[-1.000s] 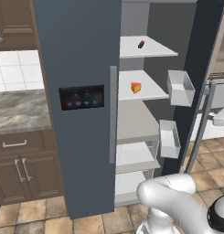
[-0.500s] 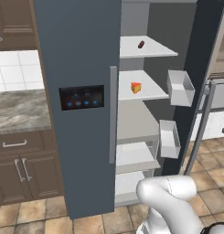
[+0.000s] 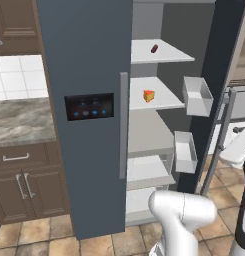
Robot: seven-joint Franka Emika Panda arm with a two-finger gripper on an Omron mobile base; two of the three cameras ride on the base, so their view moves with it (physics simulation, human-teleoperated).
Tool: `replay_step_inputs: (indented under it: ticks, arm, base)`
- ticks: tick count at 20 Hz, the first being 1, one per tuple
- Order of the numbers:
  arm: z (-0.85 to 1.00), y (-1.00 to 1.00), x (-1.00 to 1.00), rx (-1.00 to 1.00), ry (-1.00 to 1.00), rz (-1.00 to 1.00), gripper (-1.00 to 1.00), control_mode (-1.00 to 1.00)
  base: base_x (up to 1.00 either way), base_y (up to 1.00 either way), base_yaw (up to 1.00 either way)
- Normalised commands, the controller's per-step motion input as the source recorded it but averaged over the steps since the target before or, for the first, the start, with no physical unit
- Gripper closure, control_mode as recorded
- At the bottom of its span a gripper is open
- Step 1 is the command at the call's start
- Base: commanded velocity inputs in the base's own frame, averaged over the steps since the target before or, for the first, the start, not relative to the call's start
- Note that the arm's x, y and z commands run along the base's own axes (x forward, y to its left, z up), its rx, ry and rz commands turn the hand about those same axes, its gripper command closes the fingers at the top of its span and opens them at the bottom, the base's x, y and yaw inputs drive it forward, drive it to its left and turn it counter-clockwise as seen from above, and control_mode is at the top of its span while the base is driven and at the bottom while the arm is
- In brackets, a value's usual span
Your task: Retrieve the sausage and cheese from the fridge and place them on the cutting board on the counter.
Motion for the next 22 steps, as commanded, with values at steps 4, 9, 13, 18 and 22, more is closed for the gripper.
replay_step_inputs:
  ticks: [4, 9, 13, 18, 22]
  arm:
    - [-0.05, 0.96, 0.04, -0.16, 0.08, -0.50, -1.00, -1.00]
    - [0.00, 1.00, 0.39, -0.18, 0.08, -0.40, -1.00, -1.00]
    - [0.00, 0.96, 0.06, -0.23, 0.01, -0.34, -1.00, -1.00]
    - [0.00, 0.65, 0.28, -0.20, 0.00, -0.43, -1.00, -1.00]
    - [0.00, 0.36, 0.48, -0.17, 0.00, -0.43, -1.00, -1.00]
  base:
    - [0.00, 0.00, 0.00]
    - [0.00, 0.00, 0.00]
    - [0.00, 0.00, 0.00]
    - [0.00, 0.00, 0.00]
    - [0.00, 0.00, 0.00]
